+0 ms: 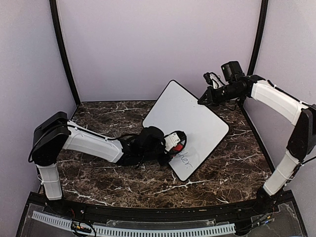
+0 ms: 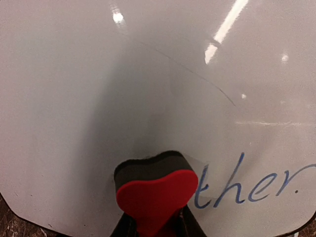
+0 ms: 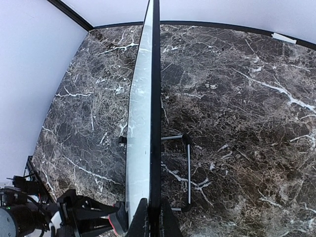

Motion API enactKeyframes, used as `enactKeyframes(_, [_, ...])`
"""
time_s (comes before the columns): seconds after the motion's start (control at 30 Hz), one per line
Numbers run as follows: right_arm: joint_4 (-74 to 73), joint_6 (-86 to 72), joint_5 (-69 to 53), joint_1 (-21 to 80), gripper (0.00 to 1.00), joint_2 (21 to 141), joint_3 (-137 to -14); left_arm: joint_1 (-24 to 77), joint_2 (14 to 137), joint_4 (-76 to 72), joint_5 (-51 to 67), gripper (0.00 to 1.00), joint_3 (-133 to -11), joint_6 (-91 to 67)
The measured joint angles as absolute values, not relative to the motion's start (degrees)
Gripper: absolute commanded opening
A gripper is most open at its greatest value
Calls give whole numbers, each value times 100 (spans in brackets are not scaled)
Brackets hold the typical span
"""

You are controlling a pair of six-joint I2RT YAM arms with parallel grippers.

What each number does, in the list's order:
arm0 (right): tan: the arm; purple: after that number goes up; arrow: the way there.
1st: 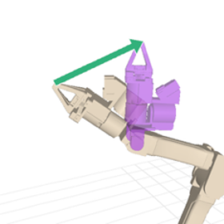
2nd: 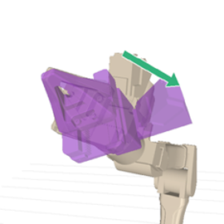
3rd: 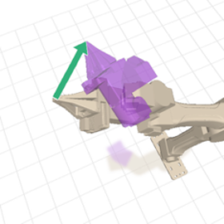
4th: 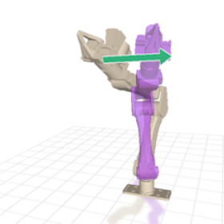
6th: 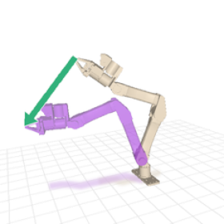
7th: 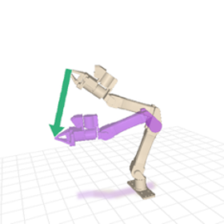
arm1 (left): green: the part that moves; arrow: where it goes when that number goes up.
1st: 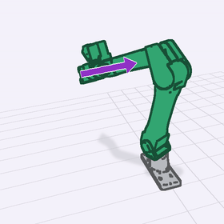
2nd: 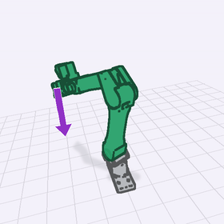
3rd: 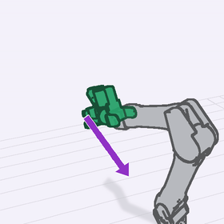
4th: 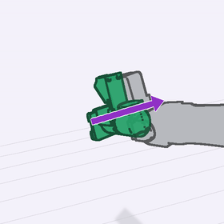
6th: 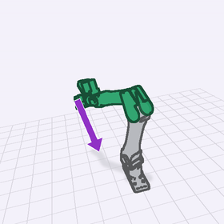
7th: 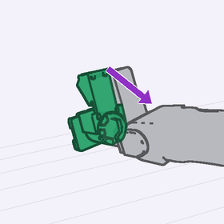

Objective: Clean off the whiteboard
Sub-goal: Erase the center of the whiteboard.

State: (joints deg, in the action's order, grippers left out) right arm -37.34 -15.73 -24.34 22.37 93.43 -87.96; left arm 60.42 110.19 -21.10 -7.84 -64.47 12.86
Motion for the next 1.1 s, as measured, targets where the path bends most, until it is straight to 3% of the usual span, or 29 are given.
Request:
enactKeyframes(0.33, [-3675, -1551, -2506, 2255, 0, 9343, -8796, 6425, 10982, -2298, -613, 0, -6178, 1275])
enactKeyframes(0.87, [-3603, -1553, -2432, 2255, 0, 9343, -8794, 5854, 11037, -2104, -701, 0, -6329, 764])
enactKeyframes(1.1, [-3607, -1555, -2443, 2255, 0, 9343, -8792, 5833, 11028, -2917, -244, 0, -5835, 733])
